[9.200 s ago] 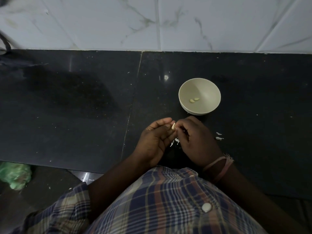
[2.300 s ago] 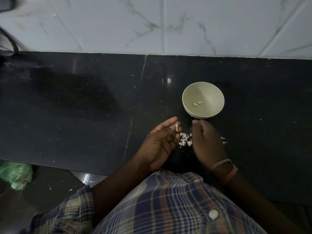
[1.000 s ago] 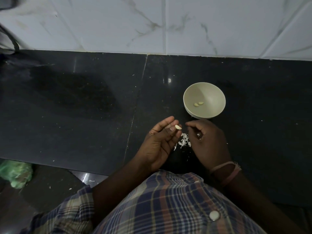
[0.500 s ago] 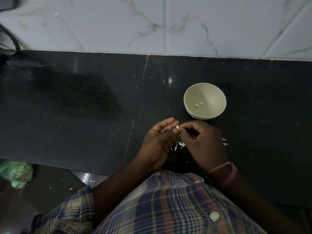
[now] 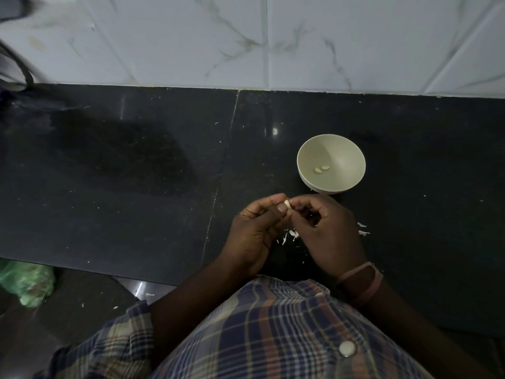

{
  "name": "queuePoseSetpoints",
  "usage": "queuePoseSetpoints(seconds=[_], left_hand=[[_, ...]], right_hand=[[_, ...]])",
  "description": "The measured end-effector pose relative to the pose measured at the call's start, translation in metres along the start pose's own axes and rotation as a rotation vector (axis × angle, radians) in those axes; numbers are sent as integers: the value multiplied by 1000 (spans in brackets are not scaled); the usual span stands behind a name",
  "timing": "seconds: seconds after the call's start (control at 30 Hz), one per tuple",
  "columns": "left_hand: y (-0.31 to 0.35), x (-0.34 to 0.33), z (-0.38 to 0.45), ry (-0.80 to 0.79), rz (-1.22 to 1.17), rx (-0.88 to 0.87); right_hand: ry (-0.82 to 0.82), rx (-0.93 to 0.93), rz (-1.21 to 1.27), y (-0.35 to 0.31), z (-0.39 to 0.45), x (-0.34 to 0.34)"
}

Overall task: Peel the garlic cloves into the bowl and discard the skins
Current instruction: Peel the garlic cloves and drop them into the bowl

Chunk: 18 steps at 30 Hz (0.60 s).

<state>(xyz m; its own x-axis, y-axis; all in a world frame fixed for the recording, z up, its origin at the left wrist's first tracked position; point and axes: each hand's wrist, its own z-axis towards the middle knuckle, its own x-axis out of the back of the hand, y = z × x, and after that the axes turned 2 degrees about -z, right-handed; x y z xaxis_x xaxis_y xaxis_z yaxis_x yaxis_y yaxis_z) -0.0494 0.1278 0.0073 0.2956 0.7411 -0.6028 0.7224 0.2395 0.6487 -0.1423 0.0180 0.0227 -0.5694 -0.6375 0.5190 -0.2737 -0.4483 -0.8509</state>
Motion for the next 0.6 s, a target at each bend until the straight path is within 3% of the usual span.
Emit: queuePoseSetpoints(seconds=[0.23,0.47,0.6], left_hand=[[0,-3,0,2,148,-67],[4,-1,-3,-19,86,-19],[3,-4,-4,-7,59,-1]], right_hand=[[-14,-3,-9,2,-2,-1],[-13,9,-24,1,-2,-1],[-16,-122,95,1,-3,-5]])
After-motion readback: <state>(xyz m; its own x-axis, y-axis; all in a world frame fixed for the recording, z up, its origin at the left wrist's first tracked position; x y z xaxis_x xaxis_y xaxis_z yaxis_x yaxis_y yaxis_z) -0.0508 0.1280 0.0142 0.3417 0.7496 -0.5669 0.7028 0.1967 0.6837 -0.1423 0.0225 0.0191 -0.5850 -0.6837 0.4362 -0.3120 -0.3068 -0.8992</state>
